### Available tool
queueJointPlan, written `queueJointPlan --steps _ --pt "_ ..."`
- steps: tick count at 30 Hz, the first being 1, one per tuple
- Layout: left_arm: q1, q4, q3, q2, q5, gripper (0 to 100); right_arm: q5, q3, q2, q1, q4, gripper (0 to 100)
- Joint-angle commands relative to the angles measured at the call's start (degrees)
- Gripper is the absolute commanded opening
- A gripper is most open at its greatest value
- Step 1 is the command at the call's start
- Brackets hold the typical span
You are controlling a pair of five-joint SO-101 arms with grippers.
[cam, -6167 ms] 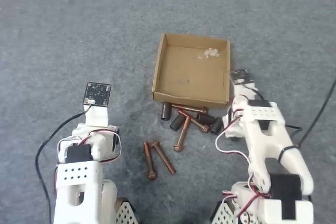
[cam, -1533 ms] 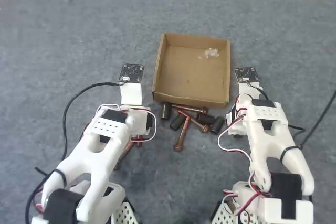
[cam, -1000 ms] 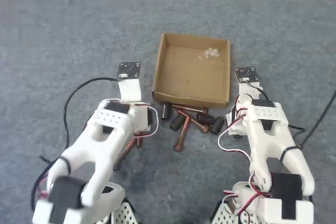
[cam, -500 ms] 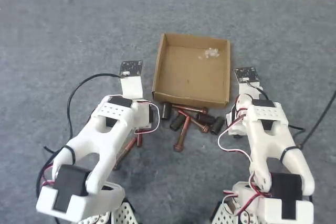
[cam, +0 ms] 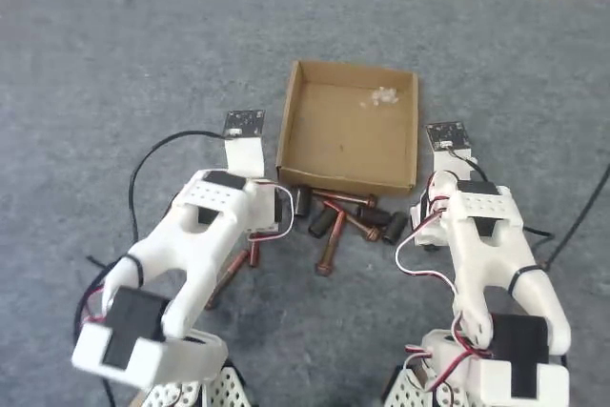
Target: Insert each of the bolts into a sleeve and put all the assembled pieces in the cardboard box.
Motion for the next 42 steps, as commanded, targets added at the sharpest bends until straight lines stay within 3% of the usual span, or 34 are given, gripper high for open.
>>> queueJointPlan --steps 1,16,27,31,37,42 --pt "0.18 3.78 -7.43 5.10 0.44 8 0.88 -2.99 -0.31 0.75 -0.13 0.7" --pt "-0.44 5.01 -9.01 6.51 0.18 4 0.88 -2.99 -0.84 0.48 -0.40 0.7" --pt "-2.81 4.57 -5.67 -4.92 0.09 1 0.62 -3.16 -0.75 0.40 -0.66 0.7" --pt "-4.75 0.00 -1.98 -9.58 0.09 1 0.88 -3.16 -0.92 0.92 -0.13 0.7" --pt "-16.70 -8.53 2.33 -17.41 0.18 1 0.88 -3.16 -0.92 0.92 -0.04 0.7" --pt "-17.93 -17.23 8.22 -18.02 0.18 1 0.88 -4.31 -1.45 2.15 -0.13 0.7"
